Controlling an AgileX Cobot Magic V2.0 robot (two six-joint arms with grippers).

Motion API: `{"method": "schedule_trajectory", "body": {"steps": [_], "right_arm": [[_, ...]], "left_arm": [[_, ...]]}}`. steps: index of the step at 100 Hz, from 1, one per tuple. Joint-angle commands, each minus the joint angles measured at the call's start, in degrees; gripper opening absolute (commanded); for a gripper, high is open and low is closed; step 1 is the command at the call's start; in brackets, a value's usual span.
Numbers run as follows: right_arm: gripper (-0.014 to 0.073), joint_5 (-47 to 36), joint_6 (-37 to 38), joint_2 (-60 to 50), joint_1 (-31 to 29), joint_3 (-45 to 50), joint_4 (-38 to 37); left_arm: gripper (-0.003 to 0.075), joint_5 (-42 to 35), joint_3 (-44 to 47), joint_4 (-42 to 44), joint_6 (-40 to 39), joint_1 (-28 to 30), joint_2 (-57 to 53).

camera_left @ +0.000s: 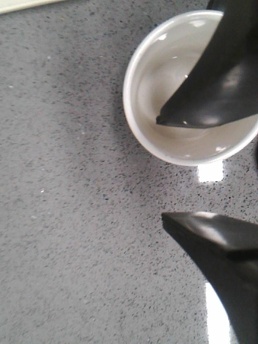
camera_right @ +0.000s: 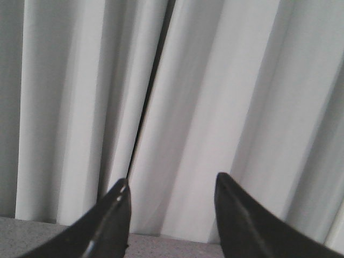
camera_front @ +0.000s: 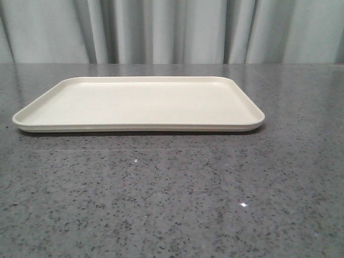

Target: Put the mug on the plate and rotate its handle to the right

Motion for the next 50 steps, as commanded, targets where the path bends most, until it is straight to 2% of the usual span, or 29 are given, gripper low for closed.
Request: {"method": "schedule_trajectory", "body": {"steps": [1, 26, 50], "right_arm": [[0.0372, -4.18, -0.41, 0.16, 0.1, -1.15, -0.86], [0.0372, -4.45, -0.41, 0.16, 0.1, -1.15, -0.86], [0.0372, -4.45, -0.41, 0.16, 0.1, -1.15, -0.86]], "left_arm": [[0.0348, 0.07, 0.23, 0.89, -0.12, 0.14, -0.75], [0.0291, 0.07, 4.19, 0.75, -0.12, 0.14, 0.35], [0.0291, 0.0, 5.57, 0.85, -0.12, 0.14, 1.34]]}}
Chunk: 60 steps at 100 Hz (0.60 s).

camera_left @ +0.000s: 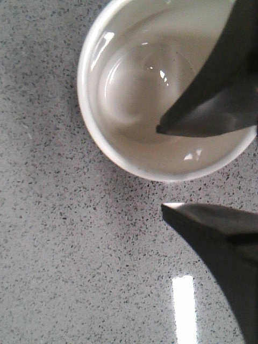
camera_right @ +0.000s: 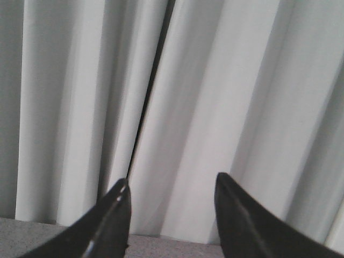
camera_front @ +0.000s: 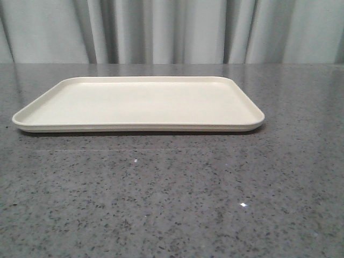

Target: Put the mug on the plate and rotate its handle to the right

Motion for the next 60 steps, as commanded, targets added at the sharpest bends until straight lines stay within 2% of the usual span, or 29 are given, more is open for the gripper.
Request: {"method": "schedule_trajectory", "body": {"steps": [1, 52, 57, 60], "right_arm": [[0.0372, -4.47, -0.41, 0.02, 0.1, -1.15, -0.86], [0.0372, -4.1, -0.41, 0.02, 0.1, -1.15, -0.86], [0.0372, -3.98, -0.41, 0.02, 0.1, -1.15, -0.86], [0.0372, -3.98, -0.41, 0.02, 0.1, -1.15, -0.86]], "left_arm": [[0.0291, 0.6, -1.15, 0.96, -0.25, 0.14, -0.09], [0.0288, -0.23, -1.04, 1.58, -0.25, 0.14, 8.7], [0.026, -0.29, -1.04, 1.73, -0.22, 0.14, 9.25], [0.0218, -0.29, -1.04, 1.73, 0.09, 0.14, 9.53]]}}
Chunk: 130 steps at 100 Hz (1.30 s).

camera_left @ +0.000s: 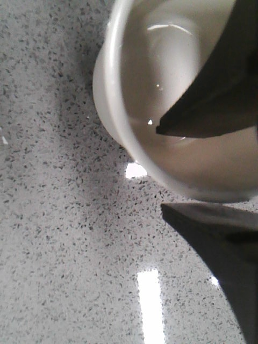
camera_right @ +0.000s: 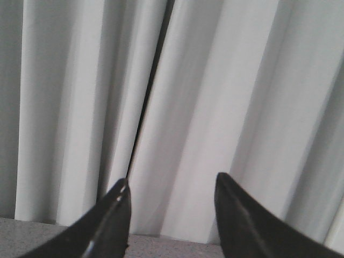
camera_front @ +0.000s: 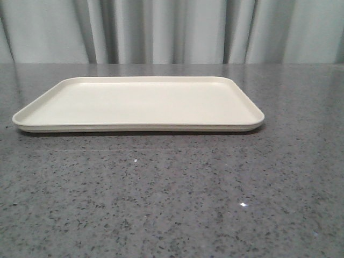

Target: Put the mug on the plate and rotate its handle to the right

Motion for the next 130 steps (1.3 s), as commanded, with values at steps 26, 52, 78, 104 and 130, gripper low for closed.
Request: {"method": "schedule_trajectory", "body": {"steps": [26, 52, 78, 104, 130], "right_arm": [[0.0372, -3.98, -0.41, 0.02, 0.1, -1.15, -0.86], [0.0372, -3.78, -0.41, 0.02, 0.1, -1.15, -0.86], [0.0372, -3.12, -0.41, 0.02, 0.1, -1.15, -0.86], [0.0372, -3.0, -0.41, 0.02, 0.1, -1.15, -0.86], [0.0372, -2.69, -0.41, 0.02, 0.1, -1.15, -0.86]], "left_arm": [[-0.0009, -0.25, -1.43, 3.17, 2.57, 0.14, -0.16], [-0.0009, 0.86, -6.38, 2.83, 2.96, 0.14, -1.62], [-0.0009, 0.77, -17.12, -2.63, 4.45, 0.14, -3.01], [-0.001, 0.27, -28.85, -8.83, 6.64, -2.6, 0.61], [-0.001, -1.26, -38.55, -10.05, 6.64, -13.2, 8.83]]}}
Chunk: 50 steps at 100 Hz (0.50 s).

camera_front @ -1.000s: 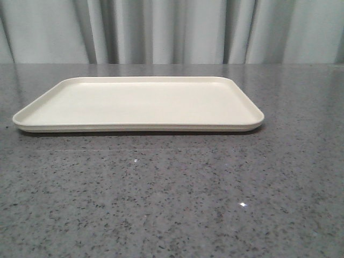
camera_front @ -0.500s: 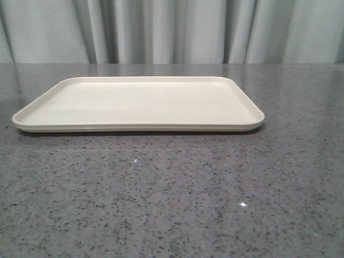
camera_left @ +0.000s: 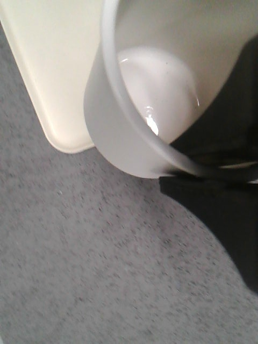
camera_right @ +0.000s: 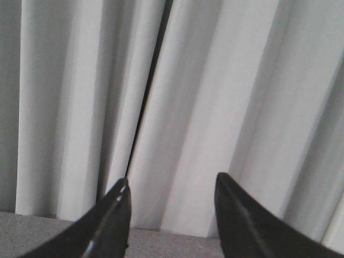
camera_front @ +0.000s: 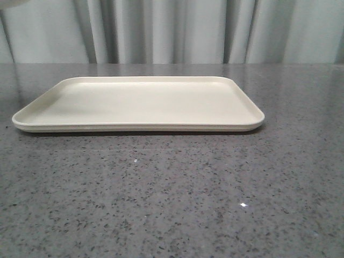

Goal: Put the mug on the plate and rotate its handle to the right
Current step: 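Lift the mug with the left gripper and carry it over the tray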

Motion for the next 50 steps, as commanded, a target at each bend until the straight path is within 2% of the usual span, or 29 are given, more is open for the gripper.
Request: {"method": "schedule_trajectory", "body": {"steps": [1, 27, 50], "right_arm": [[0.0372, -3.67, -0.41, 0.02, 0.1, -1.15, -0.86], [0.0372, -2.76, -0.41, 0.02, 0.1, -1.15, -0.86], [0.0372, -2.37, -0.41, 0.02, 0.1, -1.15, -0.86]], "left_arm": [[-0.0009, -2.7, -4.4, -0.85, 0.06, -4.1, 1.58], [-0.0009, -6.53, -7.02, -2.41, 0.06, -12.31, 10.49], [-0.0009, -8.73, -7.02, -4.35, 0.06, -14.54, 16.43]]}}
